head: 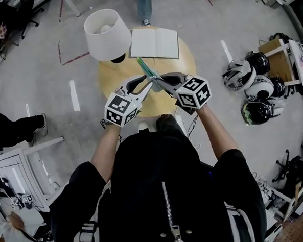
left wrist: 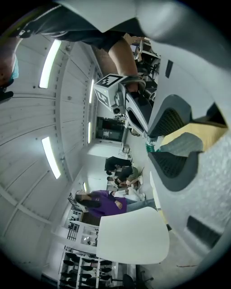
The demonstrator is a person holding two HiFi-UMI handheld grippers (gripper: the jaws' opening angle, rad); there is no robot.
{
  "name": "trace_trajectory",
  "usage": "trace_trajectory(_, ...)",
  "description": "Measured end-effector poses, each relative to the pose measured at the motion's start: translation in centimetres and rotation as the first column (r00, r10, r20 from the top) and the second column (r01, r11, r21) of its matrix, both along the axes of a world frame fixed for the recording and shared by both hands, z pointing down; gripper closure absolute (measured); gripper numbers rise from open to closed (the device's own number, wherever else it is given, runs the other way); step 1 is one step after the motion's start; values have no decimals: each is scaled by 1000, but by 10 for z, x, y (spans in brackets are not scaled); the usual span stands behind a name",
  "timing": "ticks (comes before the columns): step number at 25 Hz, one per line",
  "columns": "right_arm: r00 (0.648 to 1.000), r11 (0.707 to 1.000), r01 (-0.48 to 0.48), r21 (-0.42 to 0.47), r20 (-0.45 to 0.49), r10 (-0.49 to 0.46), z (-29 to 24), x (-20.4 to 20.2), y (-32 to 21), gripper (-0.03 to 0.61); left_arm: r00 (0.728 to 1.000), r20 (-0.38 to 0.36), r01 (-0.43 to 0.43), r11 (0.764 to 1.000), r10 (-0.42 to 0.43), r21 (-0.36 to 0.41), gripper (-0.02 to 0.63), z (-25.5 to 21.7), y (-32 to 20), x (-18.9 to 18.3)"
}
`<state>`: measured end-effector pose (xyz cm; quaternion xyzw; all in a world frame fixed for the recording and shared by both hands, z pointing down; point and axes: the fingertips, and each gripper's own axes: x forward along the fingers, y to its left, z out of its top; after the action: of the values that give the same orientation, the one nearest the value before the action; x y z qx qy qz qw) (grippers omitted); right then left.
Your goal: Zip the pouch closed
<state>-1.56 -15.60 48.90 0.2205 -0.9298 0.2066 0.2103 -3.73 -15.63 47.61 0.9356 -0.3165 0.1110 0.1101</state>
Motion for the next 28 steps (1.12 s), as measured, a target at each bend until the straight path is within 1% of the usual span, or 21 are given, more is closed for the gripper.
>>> trace_trajectory(4,1000,1000,9,2,18,-9,-6,-4,10,561,1000,-2,-27,1000,27,-4,514,2,8,7)
trace_trajectory(8,1000,1000,14,2,15,-14,-6,-8,18,561,1000,-10,-24,1000,24,18,598,0,15,6)
trace_trajectory(9,1000,1000,15,-1,15,-15,-6,-8,19,561,1000,-12,-26,999,26,22,603,0,16,6)
trace_trajectory(13,1000,1000,23,-4,16,-23,-6,-9,26,561,999,-8,-33,999,33,24,606,0,22,4)
trace_trajectory(21,1000,1000,23,-11,20,-22,-1,-10,34,561,999,45,-25,1000,25,16,607,7,23,-1)
trace_trajectory(23,1000,1000,22,-14,20,-22,0,-11,35,562,999,40,-27,1000,27,6,606,9,23,-2)
trace_trajectory(25,1000,1000,22,-18,19,-22,0,-10,38,562,1000,25,-11,1000,11,-13,607,12,23,-6)
trace_trajectory(28,1000,1000,25,-19,13,-25,0,-8,43,563,1000,25,11,999,-10,-30,607,15,21,-13)
